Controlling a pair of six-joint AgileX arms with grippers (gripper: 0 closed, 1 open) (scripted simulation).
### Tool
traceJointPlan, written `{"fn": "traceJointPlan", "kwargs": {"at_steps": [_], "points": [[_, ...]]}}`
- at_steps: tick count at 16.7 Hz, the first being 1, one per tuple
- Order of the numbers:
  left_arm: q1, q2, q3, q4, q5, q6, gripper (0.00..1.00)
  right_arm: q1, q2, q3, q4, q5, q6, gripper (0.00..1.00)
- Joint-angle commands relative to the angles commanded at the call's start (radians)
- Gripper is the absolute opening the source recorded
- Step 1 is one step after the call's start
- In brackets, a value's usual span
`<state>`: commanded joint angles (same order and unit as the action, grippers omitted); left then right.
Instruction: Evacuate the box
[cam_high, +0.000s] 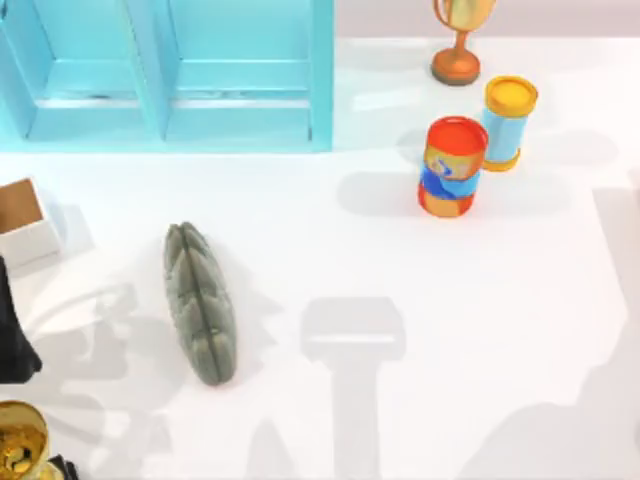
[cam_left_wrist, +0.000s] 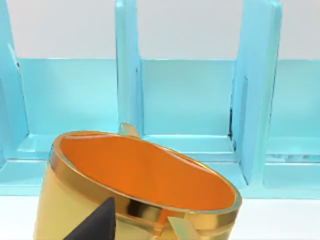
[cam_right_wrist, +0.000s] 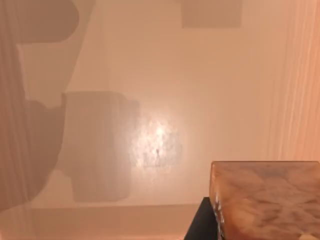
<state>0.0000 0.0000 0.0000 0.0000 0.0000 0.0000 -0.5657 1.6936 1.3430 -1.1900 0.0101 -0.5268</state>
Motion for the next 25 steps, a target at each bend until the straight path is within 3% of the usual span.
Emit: {"fn": "traceJointPlan", "kwargs": {"at_steps": [6, 14, 17, 25], "points": [[0.000, 0.000, 0.000, 0.000, 0.000, 0.000, 1.00, 0.010, -0.037, 0.064, -0.128, -0.007, -0.014, 0.00], [0.000, 0.000, 0.000, 0.000, 0.000, 0.000, 1.00, 0.043, -0.023, 0.058, -0.100, -0.003, 0.019, 0.00], [0.000, 0.000, 0.000, 0.000, 0.000, 0.000, 1.00, 0.174, 0.000, 0.043, -0.012, 0.004, 0.134, 0.00], [0.000, 0.000, 0.000, 0.000, 0.000, 0.000, 1.00, 0.728, 0.037, -0.067, 0.204, -0.009, 0.593, 0.00]]}}
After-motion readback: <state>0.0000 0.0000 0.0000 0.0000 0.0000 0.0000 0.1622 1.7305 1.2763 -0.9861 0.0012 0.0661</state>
